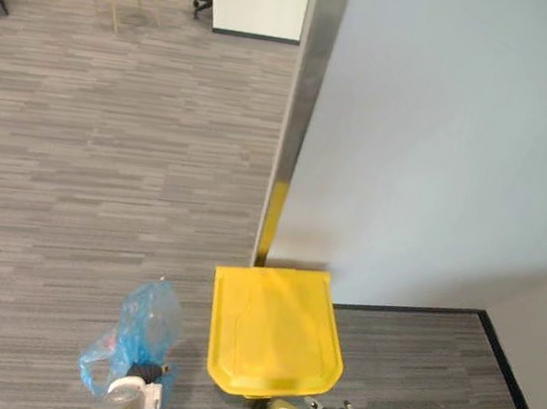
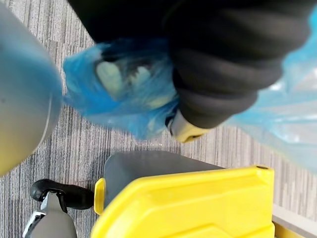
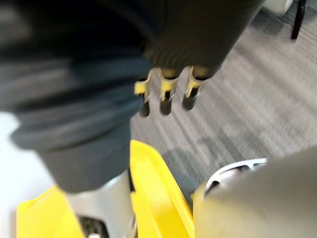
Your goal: Gather rubbish on tea table into small bin, then transfer packed bag to large trash can.
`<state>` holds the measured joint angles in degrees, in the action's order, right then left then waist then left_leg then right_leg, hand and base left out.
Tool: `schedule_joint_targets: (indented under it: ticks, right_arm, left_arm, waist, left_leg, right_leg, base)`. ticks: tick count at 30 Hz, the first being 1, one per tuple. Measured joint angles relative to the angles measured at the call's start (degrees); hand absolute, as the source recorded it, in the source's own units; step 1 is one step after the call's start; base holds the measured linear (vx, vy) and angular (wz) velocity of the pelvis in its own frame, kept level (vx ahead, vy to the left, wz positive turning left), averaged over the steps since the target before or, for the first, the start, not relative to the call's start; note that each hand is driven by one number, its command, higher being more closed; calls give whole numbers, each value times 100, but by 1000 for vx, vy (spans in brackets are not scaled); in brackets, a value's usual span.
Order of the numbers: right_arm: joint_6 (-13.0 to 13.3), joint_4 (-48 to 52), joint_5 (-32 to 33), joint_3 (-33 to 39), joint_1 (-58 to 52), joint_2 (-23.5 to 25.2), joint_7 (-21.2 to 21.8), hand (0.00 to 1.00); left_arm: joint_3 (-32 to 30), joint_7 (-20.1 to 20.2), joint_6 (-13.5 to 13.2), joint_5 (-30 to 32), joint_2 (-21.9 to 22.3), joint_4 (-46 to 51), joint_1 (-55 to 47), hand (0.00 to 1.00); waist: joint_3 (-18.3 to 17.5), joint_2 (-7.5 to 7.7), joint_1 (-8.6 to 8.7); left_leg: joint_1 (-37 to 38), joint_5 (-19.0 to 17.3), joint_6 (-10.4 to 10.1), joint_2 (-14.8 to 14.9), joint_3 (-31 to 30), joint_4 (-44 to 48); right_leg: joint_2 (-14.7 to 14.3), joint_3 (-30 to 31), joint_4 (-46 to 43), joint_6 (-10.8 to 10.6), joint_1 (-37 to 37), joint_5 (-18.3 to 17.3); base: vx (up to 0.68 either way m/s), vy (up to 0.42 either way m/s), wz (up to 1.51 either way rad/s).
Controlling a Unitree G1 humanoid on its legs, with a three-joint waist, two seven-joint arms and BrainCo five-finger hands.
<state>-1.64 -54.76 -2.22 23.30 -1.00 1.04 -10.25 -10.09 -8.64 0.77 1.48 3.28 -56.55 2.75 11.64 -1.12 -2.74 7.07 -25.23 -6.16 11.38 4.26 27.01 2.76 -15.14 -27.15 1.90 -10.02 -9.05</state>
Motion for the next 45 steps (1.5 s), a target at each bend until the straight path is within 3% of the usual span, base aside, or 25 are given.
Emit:
schedule_joint_targets:
  ticks: [6,10,13,14,15,17,18,20,22,24,27,33,39,42,45]
  right_arm:
    - [-11,-37,-2,-324,-29,-99,10,0]
    - [-5,-36,-3,-375,-49,-103,13,0]
    - [7,-5,-6,-316,-98,-95,23,0]
    - [8,11,6,-307,-90,-99,15,0]
    - [27,23,-3,-321,-79,-43,14,0]
    - [-8,-42,-17,-319,-130,30,18,0]
    - [-10,-50,-18,-310,-162,32,20,0]
    - [-11,-77,-18,-283,-92,32,19,0]
    - [-25,-355,-18,-277,89,65,22,0]
    - [-80,-511,-15,-227,231,-22,20,0]
    - [-109,-610,-14,-45,73,-136,11,0]
    - [-109,-658,-3,-5,53,-160,6,0]
    - [-60,-334,7,-155,-30,-128,8,0]
    - [-48,-273,10,-145,-133,-108,7,0]
    - [-45,-252,17,-111,-125,-100,11,0]
  left_arm:
    - [93,-2,2,-48,31,42,-76,100]
    - [150,-7,0,-60,30,42,-100,100]
    - [216,-7,2,-85,25,19,-105,100]
    - [175,-21,-13,-124,-16,14,-131,100]
    - [175,-24,0,-156,-87,9,-135,100]
    - [168,-24,14,-164,-129,20,-141,100]
    - [117,-21,15,-164,-105,31,-142,100]
    - [-55,-24,24,-166,-13,31,-182,100]
    - [69,-29,9,-176,-103,82,-149,100]
    - [214,-34,12,-184,-194,67,-115,100]
    - [504,-26,7,-280,-324,-18,-199,100]
    - [499,-9,5,-275,-214,-1,-218,100]
    - [429,-1,6,-269,-207,28,-304,100]
    - [434,0,7,-270,-198,-17,-322,100]
    - [492,0,6,-270,-128,-52,-314,100]
  waist:
    - [-97,82,-9]
    - [-156,68,33]
    - [-236,46,58]
    - [-294,7,14]
    - [-332,92,85]
    - [-448,274,54]
    - [-458,273,33]
    - [-657,101,-88]
    - [-709,121,-71]
    - [-637,2,-57]
    - [-571,94,-42]
    - [-418,34,-18]
    - [-409,32,73]
    - [-498,9,112]
    - [-501,-35,237]
  left_leg:
    - [125,11,-13,-290,236,28]
    - [313,99,135,-517,445,-107]
    - [310,396,287,-661,458,-422]
    - [296,524,353,-678,486,-684]
    - [318,526,357,-730,497,-854]
    - [296,526,358,-823,629,-932]
    - [288,527,360,-850,633,-924]
    - [215,953,439,-804,857,-1356]
    - [-5,1015,466,-916,933,-1386]
    - [-113,1072,552,-912,874,-1374]
    - [-128,1471,556,-1096,351,-1430]
    - [-299,1426,461,-925,158,-1794]
    - [-295,1177,346,-732,593,-1683]
    - [-297,1216,271,-684,619,-1881]
    - [-277,1483,187,-655,594,-2257]
  right_leg:
    - [202,260,38,-187,32,116]
    - [376,479,7,-369,42,251]
    - [432,509,135,-475,-125,932]
    - [456,561,-327,-522,-258,800]
    - [503,629,-1327,-487,-408,416]
    - [542,630,-1822,-383,-330,47]
    - [516,627,-1626,-380,-283,53]
    - [210,765,-142,-361,192,63]
    - [180,942,708,-364,280,64]
    - [99,997,1319,-406,434,309]
    - [165,960,1965,-396,817,683]
    - [104,630,2171,-302,658,977]
    - [-103,986,2137,-268,496,1041]
    - [-206,1015,2460,-231,509,1171]
    - [-281,963,2707,-246,492,1341]
  base:
    - [21,120,-12]
    - [-74,115,-26]
    - [-170,113,-4]
    - [-158,87,22]
    - [-128,49,45]
    - [-62,-26,40]
    - [-60,22,-17]
    - [-63,45,-64]
    - [-114,-16,-65]
    - [-116,-23,-38]
    - [-111,-40,15]
    - [-131,-31,29]
    - [-120,-44,-40]
    - [20,-67,-22]
    - [104,-40,2]
